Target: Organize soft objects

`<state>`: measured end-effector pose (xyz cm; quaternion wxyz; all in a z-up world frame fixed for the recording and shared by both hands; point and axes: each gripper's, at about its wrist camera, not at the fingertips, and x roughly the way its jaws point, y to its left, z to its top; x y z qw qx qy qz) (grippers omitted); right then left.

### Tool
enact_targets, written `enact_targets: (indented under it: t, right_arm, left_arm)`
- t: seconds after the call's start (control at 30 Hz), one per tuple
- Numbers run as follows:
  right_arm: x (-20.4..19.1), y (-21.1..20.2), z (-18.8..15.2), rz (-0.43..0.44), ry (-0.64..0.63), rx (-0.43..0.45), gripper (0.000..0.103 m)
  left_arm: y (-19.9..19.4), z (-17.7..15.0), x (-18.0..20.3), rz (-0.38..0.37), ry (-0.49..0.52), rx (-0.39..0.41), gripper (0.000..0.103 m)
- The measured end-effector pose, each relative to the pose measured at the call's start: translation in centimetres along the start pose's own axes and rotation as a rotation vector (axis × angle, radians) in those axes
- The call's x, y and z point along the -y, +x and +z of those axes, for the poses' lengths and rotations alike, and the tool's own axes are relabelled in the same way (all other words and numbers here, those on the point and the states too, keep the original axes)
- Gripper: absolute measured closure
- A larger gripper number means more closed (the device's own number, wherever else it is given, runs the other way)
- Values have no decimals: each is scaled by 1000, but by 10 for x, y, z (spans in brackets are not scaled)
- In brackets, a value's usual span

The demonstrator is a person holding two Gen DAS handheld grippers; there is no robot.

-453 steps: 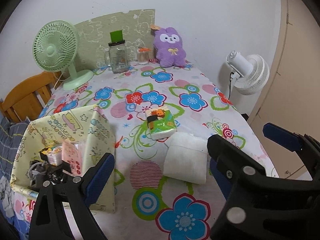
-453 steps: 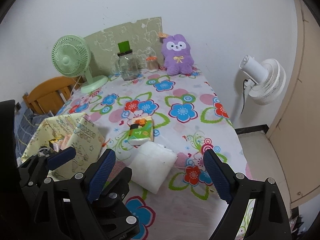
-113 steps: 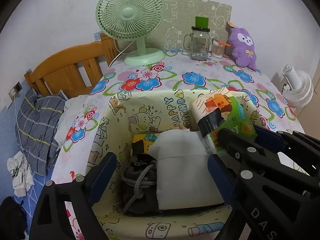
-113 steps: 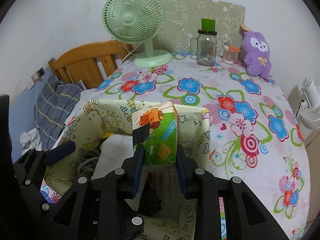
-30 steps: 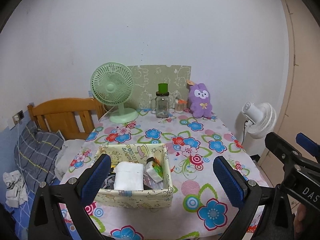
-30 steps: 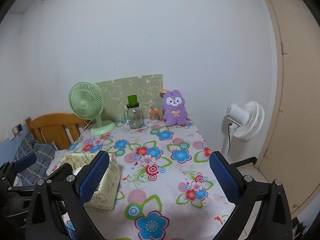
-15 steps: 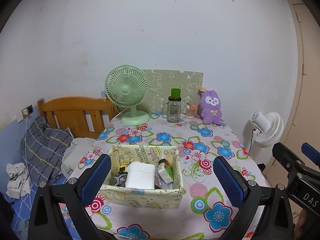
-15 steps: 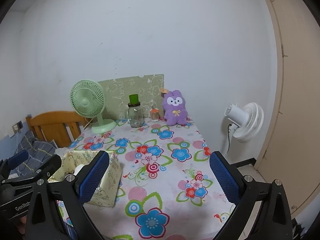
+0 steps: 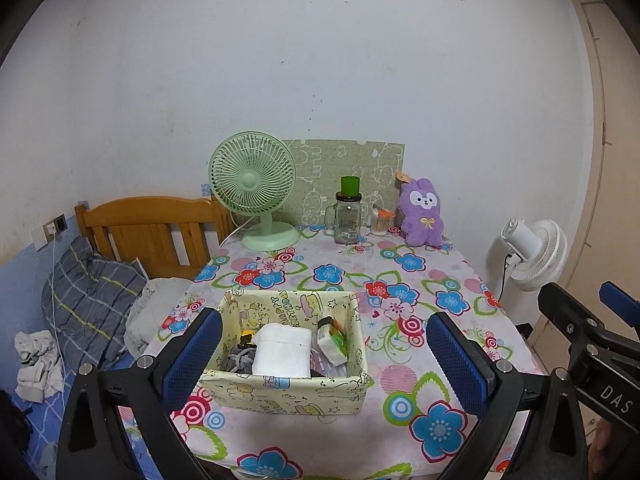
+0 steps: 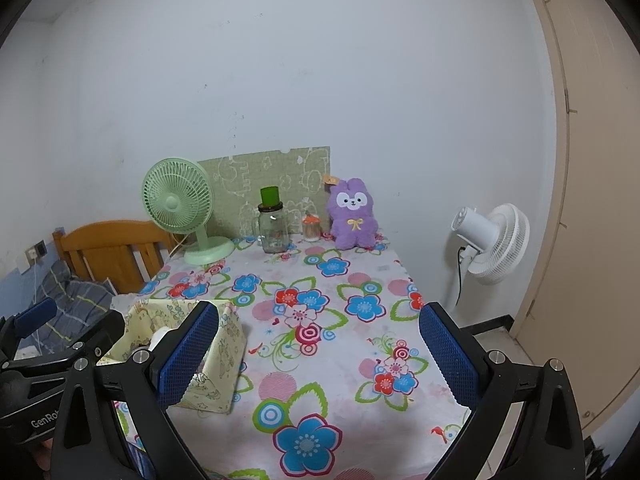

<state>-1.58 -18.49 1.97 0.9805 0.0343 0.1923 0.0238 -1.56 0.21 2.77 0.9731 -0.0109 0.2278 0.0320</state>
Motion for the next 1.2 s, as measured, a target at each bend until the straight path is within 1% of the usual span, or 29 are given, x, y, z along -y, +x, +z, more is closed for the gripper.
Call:
enact_targets:
  t: [0.7,1.2]
  right_arm:
    - [1,1,-2,5,4,-4,1]
    - [2,7,-3,4,8,-18,1]
  left_arm:
    - [2,0,1,1,2,-3,0]
    - [7,-4,1,8,13,-21,0]
